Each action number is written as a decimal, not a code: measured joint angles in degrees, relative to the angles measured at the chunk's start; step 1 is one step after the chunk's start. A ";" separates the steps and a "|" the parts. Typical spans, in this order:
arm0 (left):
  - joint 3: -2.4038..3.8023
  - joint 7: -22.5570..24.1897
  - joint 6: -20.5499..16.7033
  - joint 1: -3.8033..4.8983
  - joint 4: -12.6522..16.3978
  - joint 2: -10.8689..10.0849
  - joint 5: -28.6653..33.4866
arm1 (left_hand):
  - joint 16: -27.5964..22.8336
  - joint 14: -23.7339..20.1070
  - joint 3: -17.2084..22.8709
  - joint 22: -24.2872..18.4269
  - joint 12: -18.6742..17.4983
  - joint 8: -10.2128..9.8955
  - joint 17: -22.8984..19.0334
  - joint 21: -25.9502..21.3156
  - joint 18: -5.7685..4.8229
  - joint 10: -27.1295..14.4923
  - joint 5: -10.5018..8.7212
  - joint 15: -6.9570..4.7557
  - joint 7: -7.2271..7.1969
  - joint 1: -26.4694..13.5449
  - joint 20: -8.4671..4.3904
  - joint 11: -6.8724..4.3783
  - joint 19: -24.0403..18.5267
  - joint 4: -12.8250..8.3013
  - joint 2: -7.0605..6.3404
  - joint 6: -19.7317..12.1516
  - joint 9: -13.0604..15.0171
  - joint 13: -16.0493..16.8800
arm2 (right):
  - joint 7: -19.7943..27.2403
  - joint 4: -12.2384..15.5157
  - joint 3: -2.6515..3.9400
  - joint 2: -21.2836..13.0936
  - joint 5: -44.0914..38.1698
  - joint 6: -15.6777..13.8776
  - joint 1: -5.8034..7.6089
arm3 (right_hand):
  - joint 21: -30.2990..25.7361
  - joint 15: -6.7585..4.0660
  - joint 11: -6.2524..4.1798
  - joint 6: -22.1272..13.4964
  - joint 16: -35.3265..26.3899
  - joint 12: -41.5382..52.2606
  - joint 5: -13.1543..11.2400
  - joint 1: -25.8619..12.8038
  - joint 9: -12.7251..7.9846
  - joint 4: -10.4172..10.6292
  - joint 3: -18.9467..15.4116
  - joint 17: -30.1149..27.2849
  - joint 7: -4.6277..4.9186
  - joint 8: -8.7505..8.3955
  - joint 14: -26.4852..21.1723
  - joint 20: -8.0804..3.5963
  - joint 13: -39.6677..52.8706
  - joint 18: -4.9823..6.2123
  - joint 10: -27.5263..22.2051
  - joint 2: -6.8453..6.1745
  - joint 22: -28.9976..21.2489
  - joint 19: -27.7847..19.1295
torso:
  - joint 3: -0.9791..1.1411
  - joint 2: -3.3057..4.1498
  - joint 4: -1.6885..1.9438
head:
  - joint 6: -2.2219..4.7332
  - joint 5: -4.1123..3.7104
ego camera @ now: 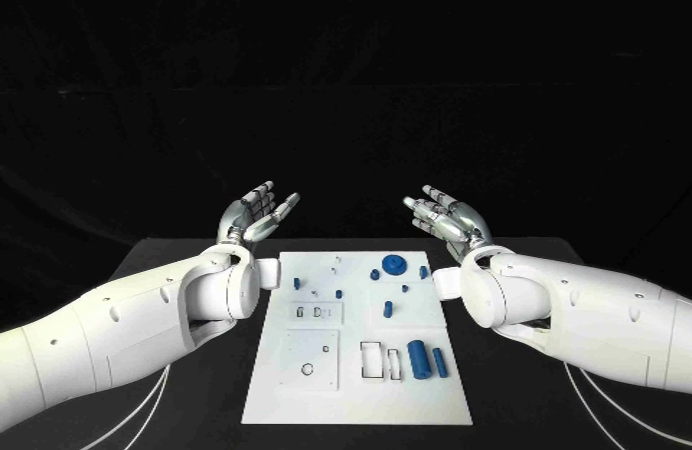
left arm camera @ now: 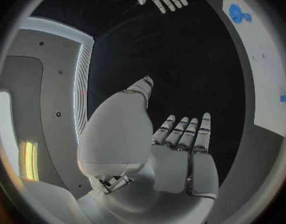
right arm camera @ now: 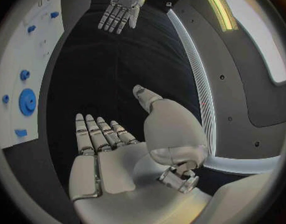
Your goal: Assemble the parts on the task board
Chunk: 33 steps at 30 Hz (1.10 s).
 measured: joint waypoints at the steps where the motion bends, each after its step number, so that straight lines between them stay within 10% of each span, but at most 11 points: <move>1: 0.01 -0.01 0.47 0.01 -0.12 0.04 0.00 | 0.00 0.09 -0.07 0.00 0.00 0.00 0.00 0.00 0.00 0.28 0.05 0.09 -0.06 0.45 0.08 0.05 0.08 0.22 -0.04 0.06 0.00 0.00 | -0.38 -0.46 -0.26 0.15 -0.31 1.36 0.35 | 0.16 -0.01 0.18 0.37 0.00 0.16 0.00 0.52 0.07 0.02 0.25 0.08 0.03 0.24 0.42 0.20 0.04 0.00 0.21 0.01 0.04 0.20 | 0.00 0.01 -0.01 | -0.01 0.00; 9: 0.01 -0.09 2.60 0.02 -0.25 0.07 -0.02 | 0.88 3.63 0.59 0.36 0.61 0.54 0.67 0.72 0.88 3.74 0.21 0.49 0.22 3.36 0.45 0.65 1.40 0.82 0.50 3.08 0.49 0.38 | -3.21 -3.15 -2.01 1.09 -2.74 11.41 2.44 | 1.99 -0.71 -0.25 7.05 2.26 1.55 0.00 5.35 1.56 -2.15 2.43 1.48 0.48 2.23 9.61 0.42 0.79 0.90 8.87 -0.26 0.92 4.13 | 0.00 0.01 -0.01 | -0.02 0.01; 12: 0.01 -0.11 2.97 0.02 -0.26 0.08 -0.02 | 3.17 11.43 1.78 1.22 1.25 1.65 1.95 2.30 2.17 8.80 0.21 -0.06 0.43 4.00 0.41 0.77 7.03 0.41 1.22 6.62 1.05 0.77 | -3.90 -3.50 -2.18 1.19 -3.38 13.64 2.67 | 3.62 -1.46 -0.72 12.09 3.91 2.57 0.00 7.08 2.65 -3.54 3.32 2.42 0.85 3.65 16.23 0.45 1.25 2.22 16.04 -0.52 1.66 7.99 | 0.01 0.01 -0.01 | -0.02 0.01; 15: 0.01 -0.10 4.82 0.11 0.76 -1.63 -0.51 | 5.52 19.13 2.98 2.64 1.60 2.89 3.19 5.41 3.57 14.42 0.21 -0.91 0.80 3.87 0.31 0.34 17.24 -0.12 1.94 11.35 1.84 1.02 | -4.05 -4.25 -2.30 0.13 -11.59 13.42 3.91 | 6.18 -2.50 -1.37 18.37 5.77 3.60 0.00 8.17 3.91 -4.86 4.48 3.37 1.32 5.40 22.85 0.44 1.61 3.57 23.84 -1.21 2.79 13.89 | 0.08 0.47 0.05 | -0.21 -0.48; 22: 0.01 0.02 8.24 0.07 3.09 -3.19 -2.24 | 10.43 32.73 5.90 3.27 5.24 5.93 5.85 8.92 7.09 32.61 0.00 -3.61 2.31 3.65 0.19 -1.68 24.80 -1.64 2.16 22.88 3.70 2.05 | -5.11 -5.94 -2.18 -0.02 -28.91 12.47 5.08 | 10.86 -4.72 -2.94 29.46 8.94 4.42 0.32 9.34 5.79 -6.77 6.39 4.72 2.92 8.24 33.24 -0.02 1.84 5.03 35.13 -2.38 4.59 23.38 | 0.21 1.59 0.30 | -0.31 -0.57; 33: 0.68 -0.06 12.96 0.11 9.69 -7.36 -4.66 | 11.71 37.41 10.71 3.10 5.99 8.29 7.54 10.44 7.12 38.98 0.00 -5.47 4.23 3.85 -0.83 -3.80 28.68 -6.11 -0.05 31.36 4.96 1.99 | -9.83 -7.51 -2.06 0.80 -47.46 13.87 7.62 | 16.38 -8.03 -5.65 37.92 12.52 4.44 0.31 10.09 6.92 -7.78 7.89 6.95 4.67 10.67 43.88 -2.51 2.09 5.35 45.48 -3.90 6.68 31.97 | 0.68 3.61 0.89 | -0.20 -1.27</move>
